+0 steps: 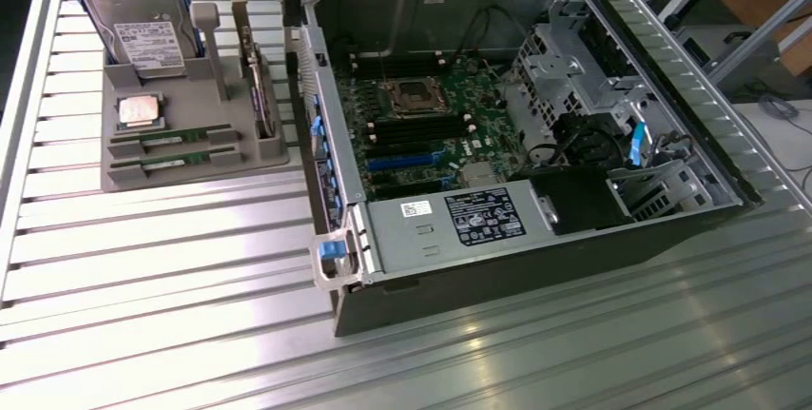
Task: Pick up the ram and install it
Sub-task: 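Reach for the ram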
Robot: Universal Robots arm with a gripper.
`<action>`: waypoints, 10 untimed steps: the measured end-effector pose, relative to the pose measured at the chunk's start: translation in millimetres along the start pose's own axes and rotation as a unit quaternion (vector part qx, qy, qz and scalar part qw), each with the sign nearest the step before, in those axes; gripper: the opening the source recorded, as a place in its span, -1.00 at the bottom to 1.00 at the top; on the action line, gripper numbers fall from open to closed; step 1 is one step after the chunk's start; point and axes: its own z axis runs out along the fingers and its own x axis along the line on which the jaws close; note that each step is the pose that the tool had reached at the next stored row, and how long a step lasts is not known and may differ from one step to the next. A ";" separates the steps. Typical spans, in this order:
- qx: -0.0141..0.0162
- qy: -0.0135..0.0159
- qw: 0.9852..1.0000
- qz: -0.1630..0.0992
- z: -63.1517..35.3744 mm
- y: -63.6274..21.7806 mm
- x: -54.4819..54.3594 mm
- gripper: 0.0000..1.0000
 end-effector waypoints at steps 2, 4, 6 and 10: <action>0.000 0.000 1.000 0.000 0.0 -0.1 0.5 -0.79; 0.000 0.000 1.000 0.000 0.0 -0.1 0.8 -0.79; 0.000 0.000 1.000 0.000 0.0 -0.2 1.6 -0.79; 0.000 0.000 1.000 0.000 0.0 -0.3 3.1 -0.79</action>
